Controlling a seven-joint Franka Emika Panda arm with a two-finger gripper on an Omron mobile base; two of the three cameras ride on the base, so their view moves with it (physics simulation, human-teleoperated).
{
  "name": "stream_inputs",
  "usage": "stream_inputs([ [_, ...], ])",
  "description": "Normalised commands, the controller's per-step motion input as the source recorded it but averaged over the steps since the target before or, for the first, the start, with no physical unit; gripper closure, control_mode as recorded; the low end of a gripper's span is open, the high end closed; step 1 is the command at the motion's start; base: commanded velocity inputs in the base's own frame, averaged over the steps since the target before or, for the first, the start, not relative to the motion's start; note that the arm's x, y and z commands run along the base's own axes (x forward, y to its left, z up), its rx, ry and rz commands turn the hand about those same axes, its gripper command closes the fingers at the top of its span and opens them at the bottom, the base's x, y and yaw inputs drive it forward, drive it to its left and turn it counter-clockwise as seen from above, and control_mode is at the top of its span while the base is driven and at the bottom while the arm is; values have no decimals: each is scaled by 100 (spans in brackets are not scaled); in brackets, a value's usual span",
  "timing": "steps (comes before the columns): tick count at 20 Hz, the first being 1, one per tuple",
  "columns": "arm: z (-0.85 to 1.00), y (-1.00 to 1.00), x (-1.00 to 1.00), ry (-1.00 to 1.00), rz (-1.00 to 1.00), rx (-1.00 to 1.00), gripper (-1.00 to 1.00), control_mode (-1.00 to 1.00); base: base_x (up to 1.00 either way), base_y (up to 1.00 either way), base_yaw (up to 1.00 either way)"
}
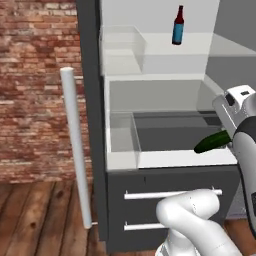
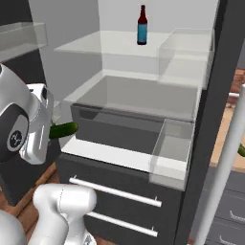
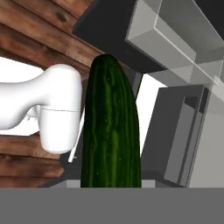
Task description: Place the beer on the top shelf of the fridge to keep it out of children's reach, and place the cucumbers on lower shelves for easy access.
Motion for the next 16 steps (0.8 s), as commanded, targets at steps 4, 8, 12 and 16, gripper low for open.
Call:
stream_inputs([
  [4,0,0,0,0,0,0,100,100,35,-10,-37],
  [8,0,0,0,0,0,0,100,100,37,-16,-32],
  [12,0,0,0,0,0,0,100,100,39,-2,-26],
  [16,0,0,0,0,0,0,100,100,47,3,-18],
])
